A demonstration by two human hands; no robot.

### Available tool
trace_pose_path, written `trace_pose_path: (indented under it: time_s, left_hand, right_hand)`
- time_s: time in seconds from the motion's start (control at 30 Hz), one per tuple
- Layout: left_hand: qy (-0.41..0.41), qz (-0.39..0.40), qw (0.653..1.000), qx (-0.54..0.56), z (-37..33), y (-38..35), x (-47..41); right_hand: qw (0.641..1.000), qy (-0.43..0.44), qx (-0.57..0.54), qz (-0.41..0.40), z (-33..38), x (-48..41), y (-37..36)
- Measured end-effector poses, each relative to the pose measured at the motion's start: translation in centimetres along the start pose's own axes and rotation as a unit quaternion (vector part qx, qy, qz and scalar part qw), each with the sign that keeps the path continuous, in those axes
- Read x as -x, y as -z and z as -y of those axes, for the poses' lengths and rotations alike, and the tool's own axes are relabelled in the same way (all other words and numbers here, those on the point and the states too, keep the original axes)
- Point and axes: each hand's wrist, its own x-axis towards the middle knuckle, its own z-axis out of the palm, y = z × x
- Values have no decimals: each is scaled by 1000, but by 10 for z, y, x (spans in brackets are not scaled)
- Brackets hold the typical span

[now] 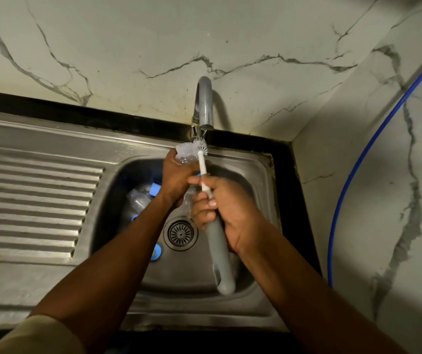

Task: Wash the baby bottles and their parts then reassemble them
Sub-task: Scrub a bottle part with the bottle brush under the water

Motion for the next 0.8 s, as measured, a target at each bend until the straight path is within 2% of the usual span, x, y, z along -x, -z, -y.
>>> trace_pose_path:
  time_s: [0.1, 0.2, 0.27, 0.4, 0.5, 0.6, 0.73, 0.8]
  left_hand:
    - [-17, 66, 997, -18, 0, -6, 8]
    - [18, 13, 999, 31, -3, -4, 2]
    - [47, 13, 998, 40, -3, 4, -5]
    - [48, 153, 986, 46, -6, 7, -4]
    - [91, 158, 968, 172, -9, 10, -6]
    - [163, 134, 932, 294, -12, 7, -12]
    - [168, 33, 940, 295, -9, -3, -20]
    - [170, 47, 946, 272, -7, -8, -17]
  right_hand:
    - [997, -14, -78, -8, 18, -12, 4]
    - [999, -6, -36, 5, 8, -5, 4]
    - [1000, 4, -14, 12, 3, 0, 5]
    - [999, -14, -22, 19, 20, -14, 19]
    - [993, 40, 105, -16, 14, -20, 36]
    - [953, 112, 272, -77, -7, -20, 43]
    - [890, 182, 403, -108, -40, -13, 44]
    - [874, 206, 420, -130, -36, -17, 48]
